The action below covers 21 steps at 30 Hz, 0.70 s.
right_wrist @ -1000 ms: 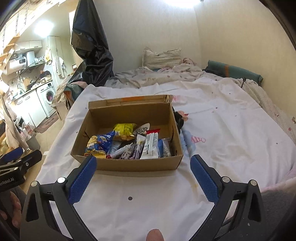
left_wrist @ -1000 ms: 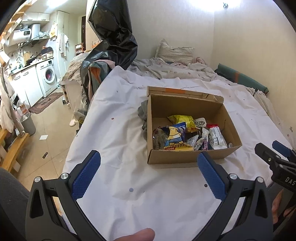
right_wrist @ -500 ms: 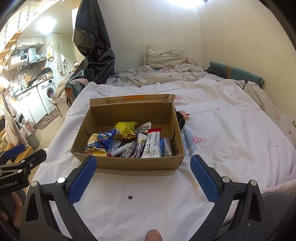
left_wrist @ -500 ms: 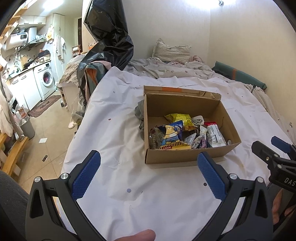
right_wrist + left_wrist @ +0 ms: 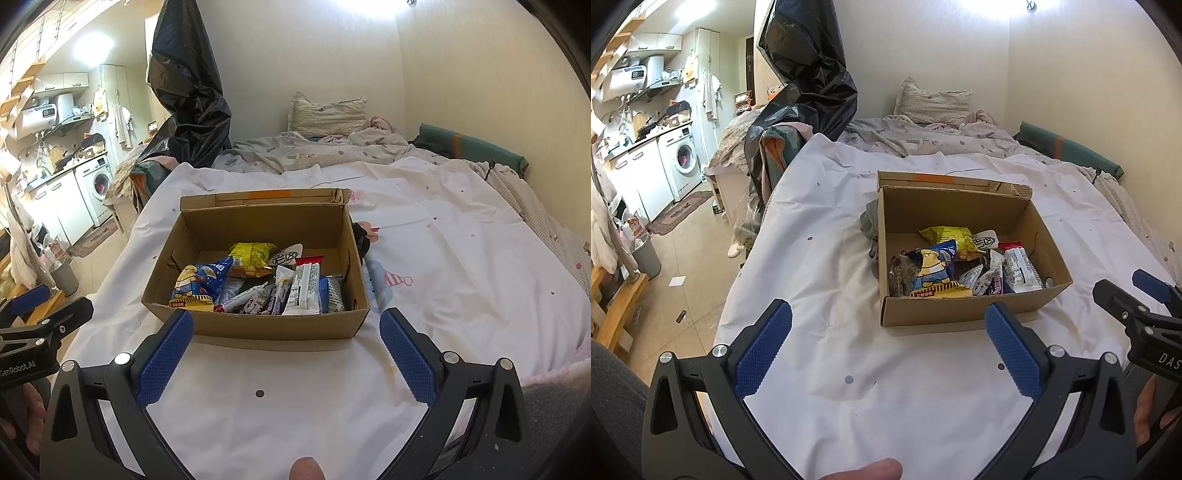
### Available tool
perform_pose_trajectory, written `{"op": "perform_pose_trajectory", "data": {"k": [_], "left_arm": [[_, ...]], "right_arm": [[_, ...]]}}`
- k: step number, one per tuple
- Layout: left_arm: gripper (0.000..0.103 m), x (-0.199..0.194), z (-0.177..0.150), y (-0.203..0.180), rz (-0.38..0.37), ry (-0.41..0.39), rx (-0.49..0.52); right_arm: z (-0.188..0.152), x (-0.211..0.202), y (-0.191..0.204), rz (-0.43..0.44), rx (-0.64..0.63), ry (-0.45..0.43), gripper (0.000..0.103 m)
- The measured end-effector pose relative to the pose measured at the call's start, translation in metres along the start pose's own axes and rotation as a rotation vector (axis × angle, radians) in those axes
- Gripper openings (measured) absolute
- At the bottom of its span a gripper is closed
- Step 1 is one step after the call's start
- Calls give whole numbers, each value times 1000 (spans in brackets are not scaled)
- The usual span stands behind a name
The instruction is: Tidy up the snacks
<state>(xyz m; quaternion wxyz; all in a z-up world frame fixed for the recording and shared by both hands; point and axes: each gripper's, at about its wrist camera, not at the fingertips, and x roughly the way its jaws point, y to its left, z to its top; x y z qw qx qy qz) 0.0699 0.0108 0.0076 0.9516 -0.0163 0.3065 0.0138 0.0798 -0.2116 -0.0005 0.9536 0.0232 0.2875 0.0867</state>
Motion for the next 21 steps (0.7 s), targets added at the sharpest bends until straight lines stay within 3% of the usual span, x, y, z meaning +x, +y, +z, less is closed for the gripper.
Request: {"op": "perform_pose_trajectory", "data": {"k": [21], "left_arm": [[103,0,0,0,-2,0,0]], "right_arm": [[2,-2,1,-4,-11,-10,103]]}}
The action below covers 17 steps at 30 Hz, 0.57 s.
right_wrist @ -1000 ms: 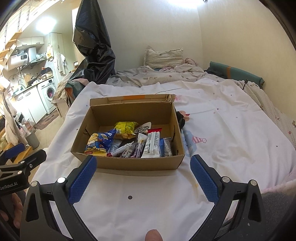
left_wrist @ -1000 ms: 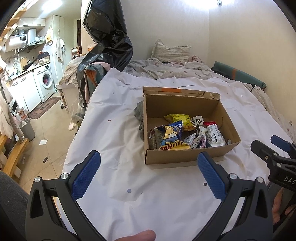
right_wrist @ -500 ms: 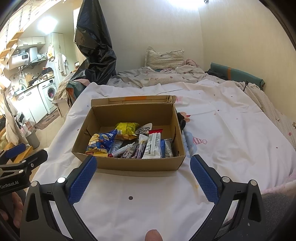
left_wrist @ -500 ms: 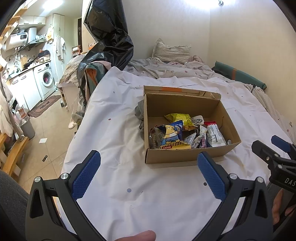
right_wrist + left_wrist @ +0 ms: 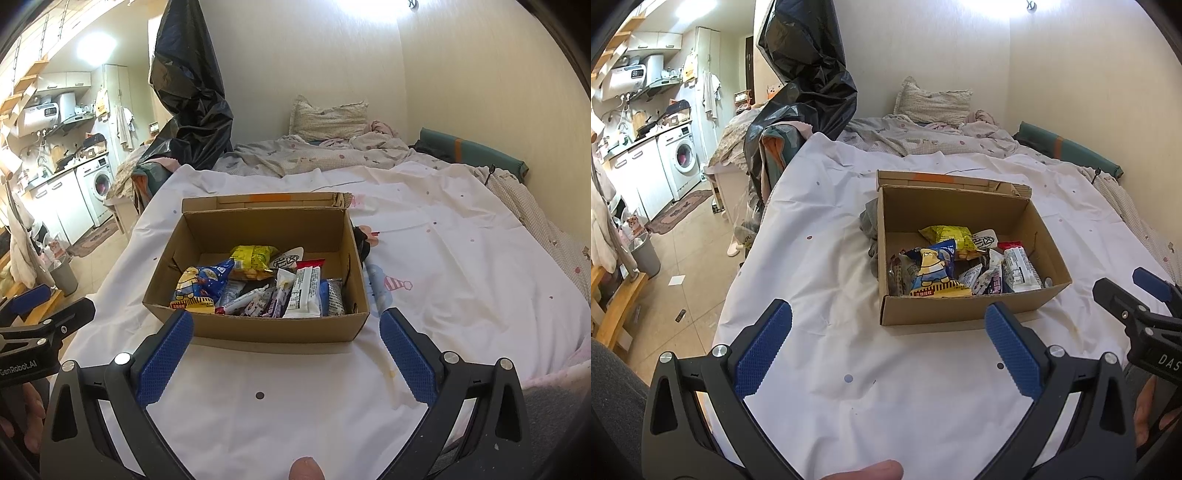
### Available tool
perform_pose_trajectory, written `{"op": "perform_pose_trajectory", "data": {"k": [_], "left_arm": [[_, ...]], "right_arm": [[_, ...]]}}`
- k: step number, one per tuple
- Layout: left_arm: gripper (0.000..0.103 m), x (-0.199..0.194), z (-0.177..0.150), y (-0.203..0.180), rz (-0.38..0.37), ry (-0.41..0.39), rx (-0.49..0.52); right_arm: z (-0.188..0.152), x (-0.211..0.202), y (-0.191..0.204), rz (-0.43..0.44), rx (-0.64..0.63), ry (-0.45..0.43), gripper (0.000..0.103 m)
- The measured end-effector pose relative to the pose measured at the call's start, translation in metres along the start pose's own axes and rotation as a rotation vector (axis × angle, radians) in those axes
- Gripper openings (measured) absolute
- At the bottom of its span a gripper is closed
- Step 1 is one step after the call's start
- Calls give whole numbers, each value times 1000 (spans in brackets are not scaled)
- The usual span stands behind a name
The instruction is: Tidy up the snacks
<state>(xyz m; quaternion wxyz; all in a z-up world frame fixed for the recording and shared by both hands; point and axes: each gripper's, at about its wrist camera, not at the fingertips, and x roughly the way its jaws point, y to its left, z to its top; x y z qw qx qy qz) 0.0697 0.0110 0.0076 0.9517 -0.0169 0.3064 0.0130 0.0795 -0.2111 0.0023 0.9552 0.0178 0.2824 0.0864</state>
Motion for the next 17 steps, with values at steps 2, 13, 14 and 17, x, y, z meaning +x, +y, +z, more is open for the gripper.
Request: {"op": "perform_pose_trajectory", "data": {"k": [2,13,14,17], "left_arm": [[103,0,0,0,0,0,0],[103,0,-1,-1,-1,6,4],[103,1,-1,-1,-3,6,5],[103,3,-2,-3,-13,17,9]], "right_arm": [[0,0,0,-1,-1,0,103],[0,0,0,0,-4,-1,103],[0,0,0,1,-4,-1,103],[0,1,0,2,-5,0,103]]}}
